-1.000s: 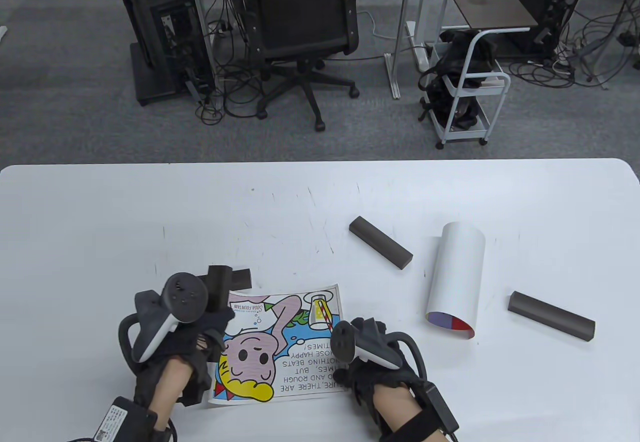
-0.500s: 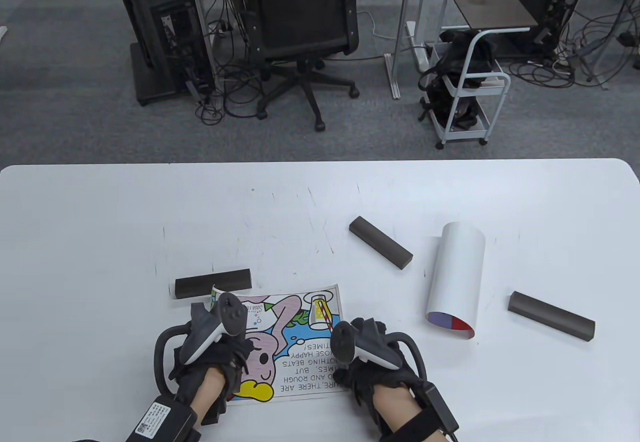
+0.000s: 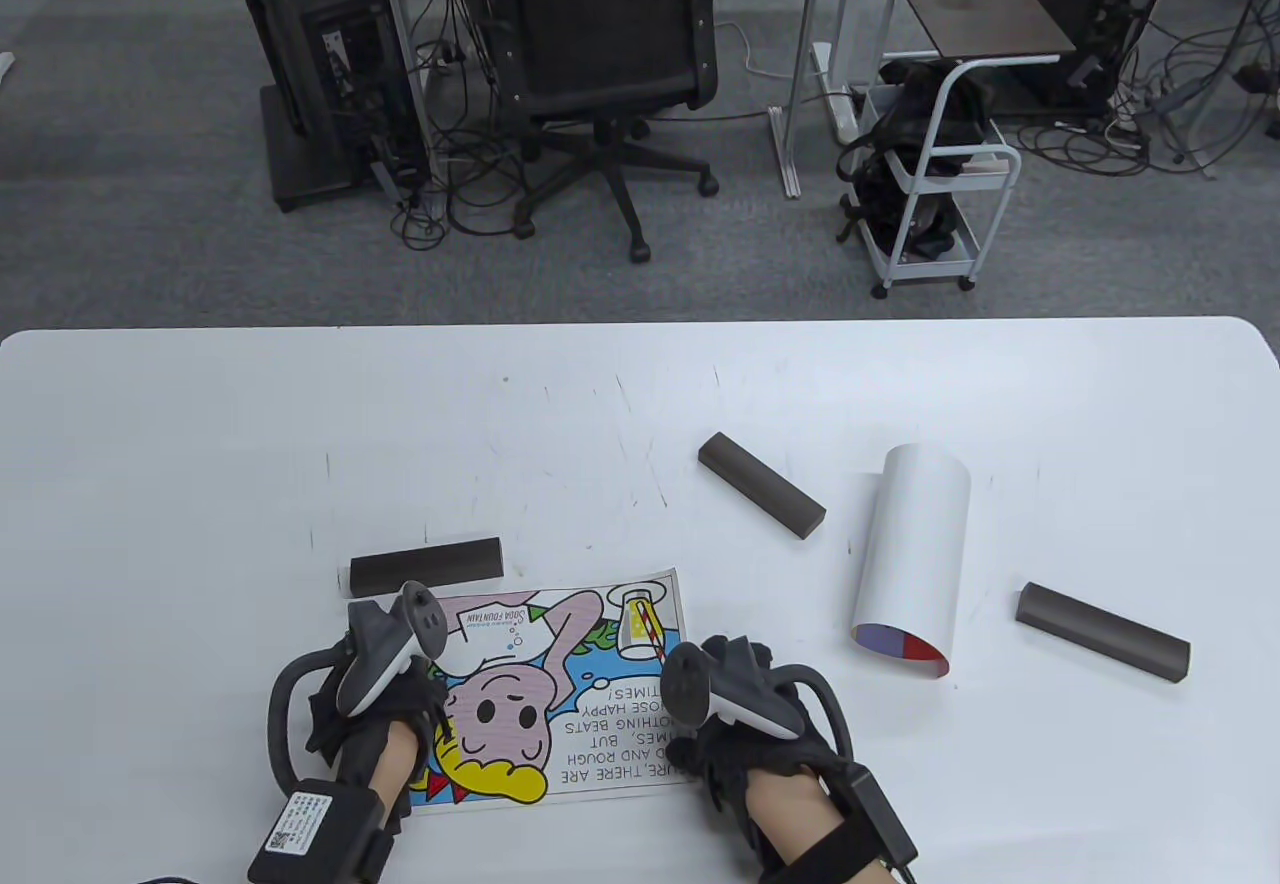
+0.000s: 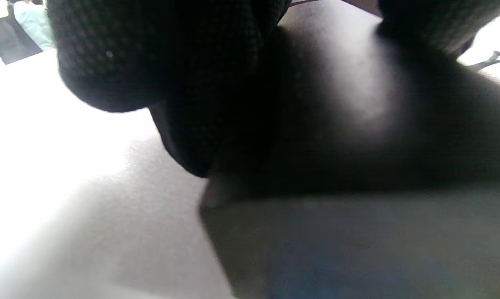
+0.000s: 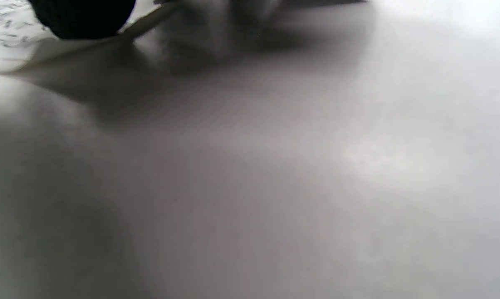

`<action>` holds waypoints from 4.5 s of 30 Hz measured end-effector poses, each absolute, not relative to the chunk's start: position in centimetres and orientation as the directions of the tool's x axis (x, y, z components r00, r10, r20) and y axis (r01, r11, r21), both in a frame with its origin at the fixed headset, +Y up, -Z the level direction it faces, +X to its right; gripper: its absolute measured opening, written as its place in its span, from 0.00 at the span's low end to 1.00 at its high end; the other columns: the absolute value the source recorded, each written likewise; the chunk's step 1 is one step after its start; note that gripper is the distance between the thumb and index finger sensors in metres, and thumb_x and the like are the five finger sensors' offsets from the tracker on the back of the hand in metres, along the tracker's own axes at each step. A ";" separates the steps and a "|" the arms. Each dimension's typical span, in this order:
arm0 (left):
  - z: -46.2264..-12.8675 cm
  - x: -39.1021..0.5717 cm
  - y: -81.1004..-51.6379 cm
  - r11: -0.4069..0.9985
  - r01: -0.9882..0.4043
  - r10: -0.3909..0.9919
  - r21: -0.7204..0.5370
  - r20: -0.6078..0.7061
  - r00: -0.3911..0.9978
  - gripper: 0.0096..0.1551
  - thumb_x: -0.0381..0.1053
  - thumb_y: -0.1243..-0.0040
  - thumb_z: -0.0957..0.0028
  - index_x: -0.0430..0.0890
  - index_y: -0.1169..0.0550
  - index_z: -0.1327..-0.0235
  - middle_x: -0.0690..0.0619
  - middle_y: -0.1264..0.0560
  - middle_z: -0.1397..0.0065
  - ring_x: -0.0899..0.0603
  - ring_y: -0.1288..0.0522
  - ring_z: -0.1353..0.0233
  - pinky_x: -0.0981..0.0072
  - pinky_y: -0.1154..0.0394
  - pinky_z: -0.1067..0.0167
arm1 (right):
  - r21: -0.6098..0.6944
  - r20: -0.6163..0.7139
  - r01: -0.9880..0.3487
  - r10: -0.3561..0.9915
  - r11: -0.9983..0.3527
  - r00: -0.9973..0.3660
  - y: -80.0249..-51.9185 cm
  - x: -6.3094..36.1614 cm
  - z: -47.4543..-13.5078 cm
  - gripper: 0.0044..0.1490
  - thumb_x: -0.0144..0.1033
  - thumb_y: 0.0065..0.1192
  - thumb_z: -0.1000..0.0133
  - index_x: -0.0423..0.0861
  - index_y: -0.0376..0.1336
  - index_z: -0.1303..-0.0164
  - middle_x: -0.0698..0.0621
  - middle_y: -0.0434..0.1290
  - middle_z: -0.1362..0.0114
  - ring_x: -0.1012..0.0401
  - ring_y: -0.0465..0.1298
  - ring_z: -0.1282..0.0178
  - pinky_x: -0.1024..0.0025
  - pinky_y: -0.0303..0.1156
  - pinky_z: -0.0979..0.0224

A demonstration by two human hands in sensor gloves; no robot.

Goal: Unroll posters and secure with paperweights

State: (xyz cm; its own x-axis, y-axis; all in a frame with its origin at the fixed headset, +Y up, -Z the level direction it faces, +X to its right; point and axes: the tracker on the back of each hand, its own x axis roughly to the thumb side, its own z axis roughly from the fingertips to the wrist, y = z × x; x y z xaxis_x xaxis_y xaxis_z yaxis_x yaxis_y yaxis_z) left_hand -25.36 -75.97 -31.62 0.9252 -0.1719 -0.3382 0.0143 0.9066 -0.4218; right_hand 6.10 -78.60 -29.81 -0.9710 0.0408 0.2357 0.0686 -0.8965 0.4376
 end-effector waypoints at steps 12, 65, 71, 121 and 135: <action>-31.3 -24.6 -74.7 0.916 0.016 -0.167 -0.400 -0.345 0.924 0.48 0.68 0.45 0.56 0.38 0.33 0.30 0.38 0.28 0.32 0.41 0.15 0.43 0.53 0.19 0.50 | 0.438 0.236 0.069 0.041 -0.896 -0.971 -78.6 6.1 -29.8 0.48 0.58 0.53 0.55 0.61 0.39 0.27 0.44 0.34 0.16 0.36 0.40 0.21 0.44 0.49 0.23; -27.9 -19.9 -75.1 0.837 -0.534 0.546 -0.117 0.237 0.804 0.52 0.70 0.46 0.55 0.42 0.41 0.24 0.36 0.40 0.22 0.30 0.34 0.23 0.37 0.33 0.33 | -0.165 -0.617 -0.570 0.536 -0.805 -0.577 -67.3 30.7 -34.7 0.42 0.43 0.60 0.46 0.52 0.46 0.24 0.44 0.41 0.15 0.39 0.36 0.18 0.39 0.37 0.19; -27.9 -19.8 -75.3 0.841 -0.525 0.541 -0.129 0.239 0.807 0.52 0.70 0.46 0.55 0.42 0.40 0.24 0.36 0.40 0.22 0.31 0.33 0.24 0.38 0.33 0.33 | -0.126 -0.774 -0.614 0.464 -0.779 -0.430 -73.3 34.1 -35.7 0.42 0.33 0.55 0.45 0.60 0.39 0.26 0.55 0.29 0.16 0.47 0.23 0.19 0.41 0.28 0.18; -23.1 -13.3 -64.7 0.874 -0.486 0.440 0.010 0.407 0.800 0.51 0.71 0.43 0.55 0.44 0.37 0.23 0.39 0.36 0.22 0.34 0.27 0.27 0.43 0.27 0.35 | -0.017 0.053 -0.810 0.808 -0.587 -0.587 -61.9 12.3 -27.6 0.49 0.49 0.66 0.56 0.40 0.49 0.31 0.39 0.62 0.30 0.42 0.70 0.37 0.49 0.68 0.37; -23.8 -10.6 -69.1 0.834 -0.552 0.533 -0.012 0.282 0.798 0.35 0.59 0.35 0.54 0.41 0.25 0.39 0.43 0.21 0.40 0.47 0.13 0.46 0.55 0.16 0.50 | 0.118 0.060 -0.803 0.811 -0.584 -0.581 -67.2 6.7 -26.2 0.50 0.53 0.63 0.54 0.38 0.49 0.32 0.38 0.64 0.32 0.43 0.72 0.41 0.53 0.71 0.42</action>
State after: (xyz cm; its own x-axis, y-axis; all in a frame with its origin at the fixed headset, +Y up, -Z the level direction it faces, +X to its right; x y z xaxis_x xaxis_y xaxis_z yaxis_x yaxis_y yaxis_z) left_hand -10.57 -69.09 -23.80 0.7980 0.5327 0.2818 -0.5522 0.8336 -0.0122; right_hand 6.67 -67.25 -26.22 -0.5813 0.8114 0.0605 -0.8030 -0.5841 0.1182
